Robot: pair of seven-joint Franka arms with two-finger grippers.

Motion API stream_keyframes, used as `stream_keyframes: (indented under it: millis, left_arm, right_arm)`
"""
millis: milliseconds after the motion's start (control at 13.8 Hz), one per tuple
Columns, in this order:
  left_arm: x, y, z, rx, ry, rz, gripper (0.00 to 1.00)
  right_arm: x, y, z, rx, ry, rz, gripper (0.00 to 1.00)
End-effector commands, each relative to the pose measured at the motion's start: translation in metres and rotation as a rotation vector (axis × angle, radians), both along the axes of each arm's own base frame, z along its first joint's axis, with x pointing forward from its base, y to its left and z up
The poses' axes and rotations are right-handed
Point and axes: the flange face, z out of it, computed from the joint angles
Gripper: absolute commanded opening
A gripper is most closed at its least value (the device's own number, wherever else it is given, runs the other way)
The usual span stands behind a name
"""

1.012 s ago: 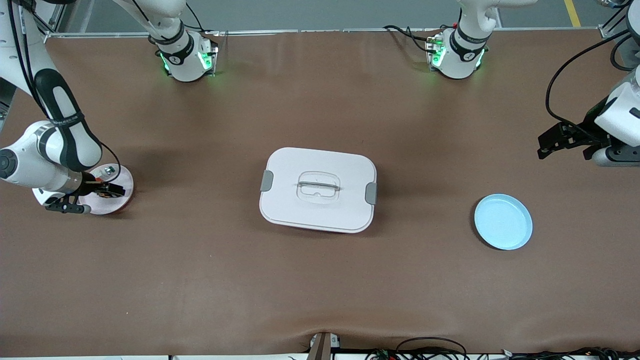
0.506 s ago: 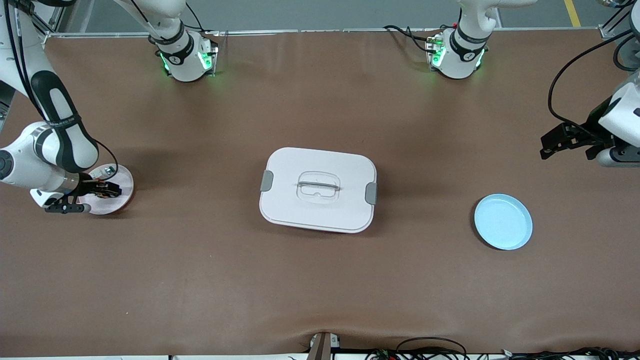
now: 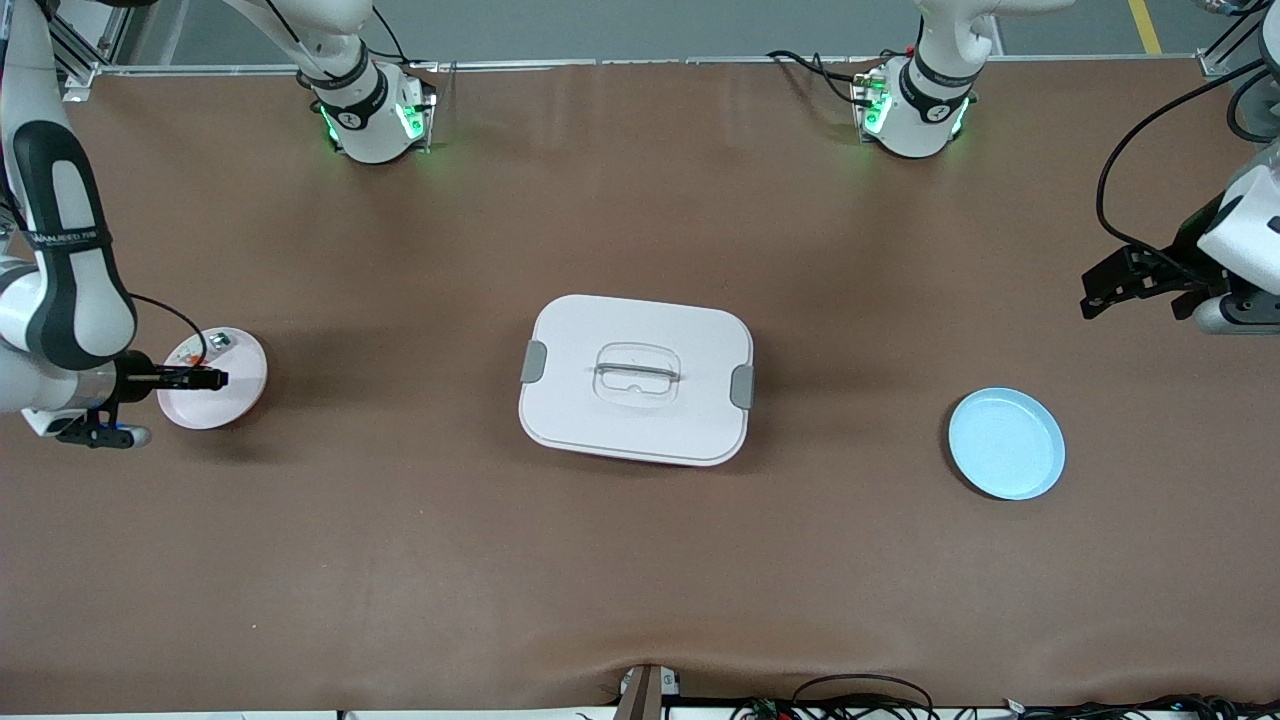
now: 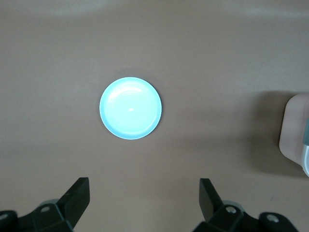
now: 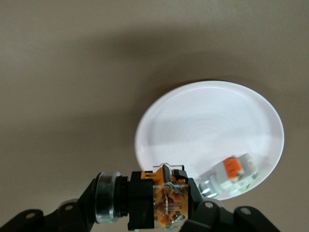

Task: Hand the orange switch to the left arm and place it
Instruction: 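Lift the switch over the box with the right gripper while the left gripper approaches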

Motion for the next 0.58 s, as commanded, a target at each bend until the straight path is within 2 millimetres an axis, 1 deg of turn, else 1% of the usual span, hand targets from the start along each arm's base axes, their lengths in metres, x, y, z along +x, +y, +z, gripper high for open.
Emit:
stream_keyframes:
  millis: [0,72,217,289,361,506]
  left_arm:
    - [0.002,-0.003,0.004,-0.057,0.007,0.001,1.00]
    - [0.002,-0.006,0.004,-0.083,0.008,0.005,1.00]
    - [0.001,-0.011,0.005,-0.128,0.008,0.009,1.00]
    - [0.001,-0.013,0.007,-0.149,0.008,0.010,1.00]
    - [0.000,-0.016,0.007,-0.172,0.009,0.008,1.00]
    - [0.000,-0.022,0.008,-0.225,0.011,0.008,1.00]
  right_arm:
    - [0.015,0.058,0.031,-0.037,0.014,-0.106,0.00]
    - [0.025,0.081,0.048,-0.032,0.019,-0.169,0.00]
    - [0.036,0.129,0.075,0.036,0.066,-0.291,0.00]
    - [0.042,0.149,0.087,0.069,0.069,-0.350,0.00]
    - [0.046,0.170,0.098,0.083,0.076,-0.397,0.00]
    - [0.051,0.214,0.127,0.099,0.112,-0.488,0.00]
